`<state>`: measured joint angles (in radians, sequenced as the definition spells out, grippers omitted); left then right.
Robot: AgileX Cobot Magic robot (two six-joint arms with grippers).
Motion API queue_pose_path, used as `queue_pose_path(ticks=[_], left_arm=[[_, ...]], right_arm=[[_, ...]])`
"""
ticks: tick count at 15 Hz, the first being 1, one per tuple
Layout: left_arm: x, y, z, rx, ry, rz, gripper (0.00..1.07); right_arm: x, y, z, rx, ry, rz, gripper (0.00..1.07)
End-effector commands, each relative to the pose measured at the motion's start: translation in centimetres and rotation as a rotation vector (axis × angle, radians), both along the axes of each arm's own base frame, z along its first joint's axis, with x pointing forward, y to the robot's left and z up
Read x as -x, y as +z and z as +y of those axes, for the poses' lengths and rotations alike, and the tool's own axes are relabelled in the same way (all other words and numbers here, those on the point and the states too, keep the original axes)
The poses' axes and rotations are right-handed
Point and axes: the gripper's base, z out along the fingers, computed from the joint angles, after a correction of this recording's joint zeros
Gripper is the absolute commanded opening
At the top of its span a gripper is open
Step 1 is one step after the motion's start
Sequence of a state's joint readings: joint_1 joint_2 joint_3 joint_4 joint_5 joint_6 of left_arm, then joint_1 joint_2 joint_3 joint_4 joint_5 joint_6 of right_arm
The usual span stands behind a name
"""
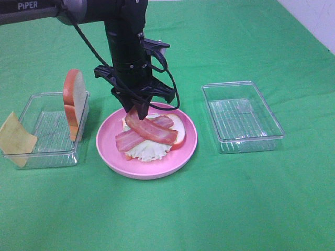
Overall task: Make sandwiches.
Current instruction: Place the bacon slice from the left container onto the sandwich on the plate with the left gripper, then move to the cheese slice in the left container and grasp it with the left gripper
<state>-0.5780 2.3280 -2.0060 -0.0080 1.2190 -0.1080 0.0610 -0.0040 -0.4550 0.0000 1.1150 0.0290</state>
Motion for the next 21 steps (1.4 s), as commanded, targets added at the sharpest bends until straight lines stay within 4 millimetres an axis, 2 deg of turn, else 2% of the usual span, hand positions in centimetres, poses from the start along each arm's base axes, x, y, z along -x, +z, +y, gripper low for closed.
queue_pose_path(ticks=[1, 3, 5, 7, 9, 10, 13, 14, 15, 17, 20, 21], left_arm=[[0.3, -0.3, 0.3, -0.045, 0.028, 0.018, 1.02], [0.2, 0.4, 0.3, -0.056, 0.036, 0.017, 1.01], [0.1, 1.9, 0.2, -0.047, 0.05, 0.007, 1.01], [0.1, 5.7, 0.2, 0.02, 0.054, -0.075, 1.01], [1.1, 10.2, 0.9, 0.082, 0.081, -0.143, 1.01], [1.8, 11.6, 1.3, 0.096, 0.081, -0.161, 1.01], [3.9, 13.6, 2.5, 0.11, 0.088, -0.161, 1.0], [4.8, 14.1, 3.2, 0.108, 0.103, -0.154, 1.0], [6.7, 15.5, 4.5, 0.113, 0.116, -0.158, 1.0], [8.2, 17.3, 5.6, 0.13, 0.129, -0.185, 1.0], [8.1, 17.8, 8.6, 0.13, 0.227, -0.185, 1.0], [7.4, 16.9, 10.9, 0.13, 0.304, -0.143, 1.0]], right_arm=[[0.3, 0.0, 0.0, 0.0, 0.001, -0.042, 0.96], [0.3, 0.0, 0.0, 0.0, 0.001, -0.042, 0.96], [0.3, 0.0, 0.0, 0.0, 0.001, -0.042, 0.96], [0.3, 0.0, 0.0, 0.0, 0.001, -0.042, 0.96], [0.3, 0.0, 0.0, 0.0, 0.001, -0.042, 0.96], [0.3, 0.0, 0.0, 0.0, 0.001, -0.042, 0.96], [0.3, 0.0, 0.0, 0.0, 0.001, -0.042, 0.96], [0.3, 0.0, 0.0, 0.0, 0.001, -0.042, 0.96], [0.3, 0.0, 0.0, 0.0, 0.001, -0.042, 0.96], [0.3, 0.0, 0.0, 0.0, 0.001, -0.042, 0.96], [0.3, 0.0, 0.0, 0.0, 0.001, -0.042, 0.96], [0.3, 0.0, 0.0, 0.0, 0.001, -0.042, 0.96]])
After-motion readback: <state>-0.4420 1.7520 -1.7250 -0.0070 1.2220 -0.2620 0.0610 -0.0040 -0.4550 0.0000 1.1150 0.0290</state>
